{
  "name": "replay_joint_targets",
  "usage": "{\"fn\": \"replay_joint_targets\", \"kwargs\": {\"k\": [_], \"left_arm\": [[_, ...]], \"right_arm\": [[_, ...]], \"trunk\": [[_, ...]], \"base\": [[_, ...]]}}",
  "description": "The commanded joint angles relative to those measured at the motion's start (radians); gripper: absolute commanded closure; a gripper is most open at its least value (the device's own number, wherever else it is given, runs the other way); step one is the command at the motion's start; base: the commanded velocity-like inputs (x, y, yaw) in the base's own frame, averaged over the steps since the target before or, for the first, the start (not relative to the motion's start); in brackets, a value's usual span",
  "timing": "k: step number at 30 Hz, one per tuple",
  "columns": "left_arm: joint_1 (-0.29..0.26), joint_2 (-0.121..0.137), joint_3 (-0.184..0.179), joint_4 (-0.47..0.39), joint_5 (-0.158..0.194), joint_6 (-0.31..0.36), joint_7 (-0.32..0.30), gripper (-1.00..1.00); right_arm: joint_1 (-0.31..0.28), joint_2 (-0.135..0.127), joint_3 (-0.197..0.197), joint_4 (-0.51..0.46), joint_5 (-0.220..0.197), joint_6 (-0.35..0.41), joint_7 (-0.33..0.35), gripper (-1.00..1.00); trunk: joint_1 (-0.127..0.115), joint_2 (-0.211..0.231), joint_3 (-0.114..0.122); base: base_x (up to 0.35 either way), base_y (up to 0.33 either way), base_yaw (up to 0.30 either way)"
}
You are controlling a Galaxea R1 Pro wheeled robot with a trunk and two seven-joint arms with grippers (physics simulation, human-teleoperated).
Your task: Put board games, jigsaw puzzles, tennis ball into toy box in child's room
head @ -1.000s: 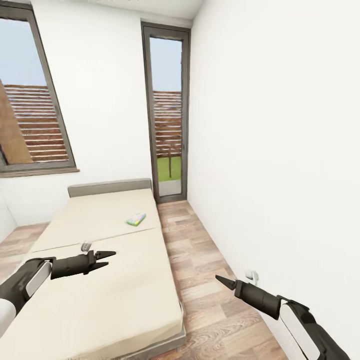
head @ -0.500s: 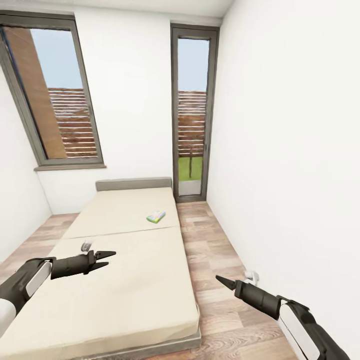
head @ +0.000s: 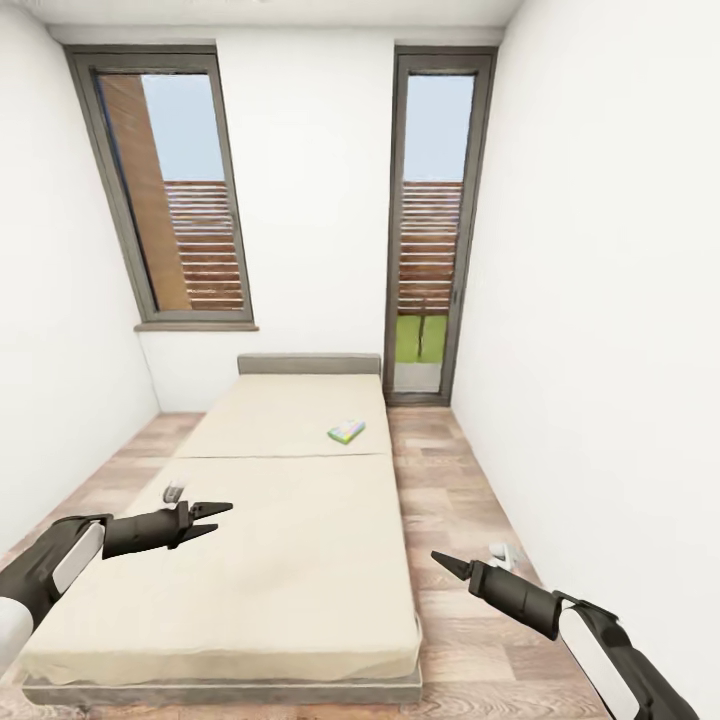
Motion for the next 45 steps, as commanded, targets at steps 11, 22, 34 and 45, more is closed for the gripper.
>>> {"fn": "replay_joint_targets", "kwargs": {"k": [11, 22, 34, 45], "left_arm": [[-0.001, 0.000, -0.006, 0.001, 0.007, 0.006, 0.000, -1.00], [-0.001, 0.000, -0.006, 0.001, 0.007, 0.006, 0.000, -1.00], [-0.001, 0.000, -0.006, 0.001, 0.007, 0.006, 0.000, -1.00], [-0.001, 0.000, -0.006, 0.001, 0.007, 0.006, 0.000, -1.00]], "right_arm": [[-0.001, 0.008, 0.001, -0.001, -0.011, 0.009, -0.047, -1.00], [-0.002, 0.014, 0.002, 0.000, -0.010, 0.010, -0.054, -1.00], [-0.002, 0.014, 0.002, 0.000, -0.010, 0.010, -0.056, -1.00], [-0.002, 0.014, 0.001, 0.000, -0.010, 0.010, -0.056, -1.00]], "trunk": [[0.000, -0.001, 0.000], [0.000, -0.001, 0.000], [0.000, -0.001, 0.000], [0.000, -0.001, 0.000]], "base": [[0.000, -0.192, 0.292], [0.000, -0.020, 0.292], [0.000, -0.001, 0.292], [0.000, -0.130, 0.292]]}}
